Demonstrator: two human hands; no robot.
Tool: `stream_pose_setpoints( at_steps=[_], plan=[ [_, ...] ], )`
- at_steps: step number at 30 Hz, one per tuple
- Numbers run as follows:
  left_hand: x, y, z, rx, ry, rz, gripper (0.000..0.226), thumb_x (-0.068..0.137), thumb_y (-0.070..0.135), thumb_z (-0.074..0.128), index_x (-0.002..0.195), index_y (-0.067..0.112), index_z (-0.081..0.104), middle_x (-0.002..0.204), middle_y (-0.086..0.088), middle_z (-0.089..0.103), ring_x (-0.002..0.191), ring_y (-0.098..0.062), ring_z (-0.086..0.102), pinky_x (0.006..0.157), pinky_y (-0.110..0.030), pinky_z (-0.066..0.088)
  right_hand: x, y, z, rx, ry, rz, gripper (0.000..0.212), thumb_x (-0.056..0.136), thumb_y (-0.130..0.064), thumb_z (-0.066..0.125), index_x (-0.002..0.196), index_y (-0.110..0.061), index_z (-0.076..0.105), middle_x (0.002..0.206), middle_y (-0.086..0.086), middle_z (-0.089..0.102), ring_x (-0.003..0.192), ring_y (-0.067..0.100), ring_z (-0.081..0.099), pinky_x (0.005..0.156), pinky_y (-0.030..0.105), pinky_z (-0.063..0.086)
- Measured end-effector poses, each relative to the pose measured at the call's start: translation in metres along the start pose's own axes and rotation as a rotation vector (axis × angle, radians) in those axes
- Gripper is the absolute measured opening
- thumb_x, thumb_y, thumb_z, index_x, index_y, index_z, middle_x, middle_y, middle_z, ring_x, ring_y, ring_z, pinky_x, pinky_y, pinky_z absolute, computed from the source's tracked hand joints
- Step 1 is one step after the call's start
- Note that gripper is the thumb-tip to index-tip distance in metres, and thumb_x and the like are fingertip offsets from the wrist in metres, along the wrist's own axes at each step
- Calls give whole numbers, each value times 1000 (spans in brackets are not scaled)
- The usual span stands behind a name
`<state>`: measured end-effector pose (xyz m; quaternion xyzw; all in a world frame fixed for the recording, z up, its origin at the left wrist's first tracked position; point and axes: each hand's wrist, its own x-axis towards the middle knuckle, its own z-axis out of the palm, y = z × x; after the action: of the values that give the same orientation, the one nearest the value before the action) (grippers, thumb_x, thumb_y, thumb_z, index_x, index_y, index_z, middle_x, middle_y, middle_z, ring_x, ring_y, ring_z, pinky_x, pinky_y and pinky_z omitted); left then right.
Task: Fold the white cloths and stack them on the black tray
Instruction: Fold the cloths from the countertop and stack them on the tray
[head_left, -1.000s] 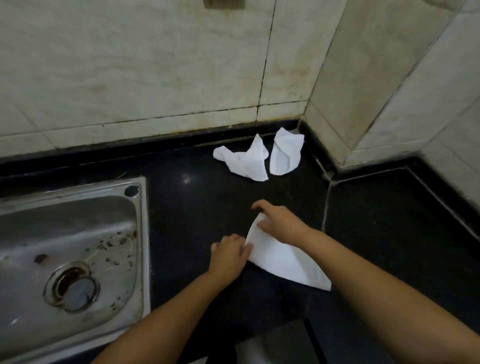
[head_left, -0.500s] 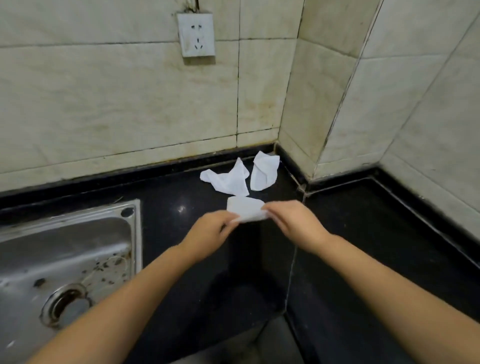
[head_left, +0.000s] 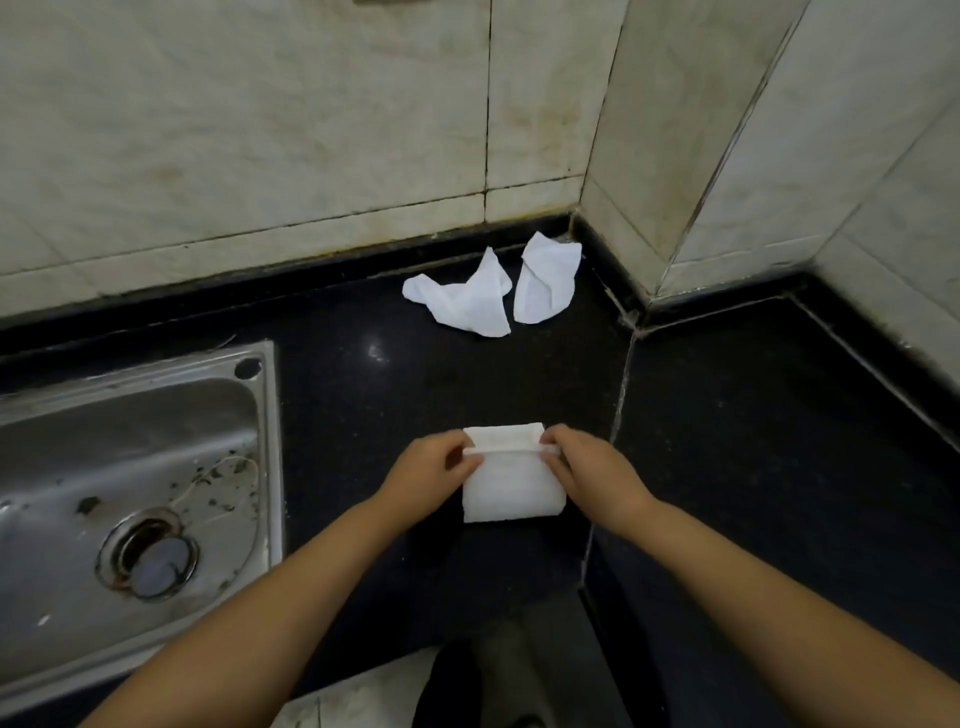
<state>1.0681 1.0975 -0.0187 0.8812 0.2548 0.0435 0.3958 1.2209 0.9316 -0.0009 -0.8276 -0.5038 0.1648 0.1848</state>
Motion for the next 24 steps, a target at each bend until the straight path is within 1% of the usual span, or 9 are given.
stream_pose_setpoints(
  at_steps=[2,5,8,12,14,16,19,22,24],
  plan=[
    [26,1,-3,60,35,-34,12,89,26,59,79,21,57,76,7,56,73,-9,52,66,-23,38,29,2,-1,43,24,90,21,98,-24,44,108,-13,58,106,4,59,96,20,56,81,33,46],
    [50,-6,4,192,44,-104,12,90,30,56,82,21,56,82,6,51,84,-14,49,75,-28,38,58,11,10,90,-34,226,20,96,-21,46,107,-13,61,109,6,54,98,22,55,85,35,46],
    [54,-12,13,293,45,-178,12,91,32,53,89,20,56,89,5,48,92,-15,49,78,-28,35,65,16,25,101,-80,310,25,95,-25,49,117,-16,58,116,5,51,104,21,54,91,36,46],
    [43,-17,25,273,165,-303,25,90,40,53,104,19,49,105,1,52,102,-18,48,86,-34,37,57,19,32,97,15,449,42,95,-38,50,128,-13,49,124,8,50,112,24,52,93,41,47],
    [34,-15,31,283,179,-382,35,91,46,49,110,17,49,113,-1,51,109,-20,47,91,-36,36,52,18,32,43,-12,537,47,94,-45,48,124,-9,51,124,11,51,112,27,52,92,42,47],
    [28,-9,40,338,134,-446,40,91,48,48,115,15,49,120,-4,48,115,-22,44,95,-38,36,49,11,35,-48,-104,604,51,92,-47,49,125,-8,49,127,12,50,117,28,50,94,42,45],
    [26,5,52,402,114,-478,35,93,38,47,118,13,49,127,-7,43,119,-24,40,97,-38,34,48,-6,40,-138,-155,640,49,93,-41,48,129,-8,46,132,11,47,123,28,45,99,41,38],
    [25,16,58,322,149,-486,26,93,26,46,113,11,53,125,-9,44,116,-25,41,96,-39,35,46,-13,39,-53,-150,651,38,92,-30,48,123,-9,52,127,13,51,118,30,48,95,40,41],
    [21,20,54,66,174,-471,18,92,21,49,104,9,53,115,-10,51,104,-23,50,87,-36,43,39,-11,30,151,-128,664,32,90,-28,52,114,-7,55,117,13,58,107,29,56,87,39,48]
  ],
)
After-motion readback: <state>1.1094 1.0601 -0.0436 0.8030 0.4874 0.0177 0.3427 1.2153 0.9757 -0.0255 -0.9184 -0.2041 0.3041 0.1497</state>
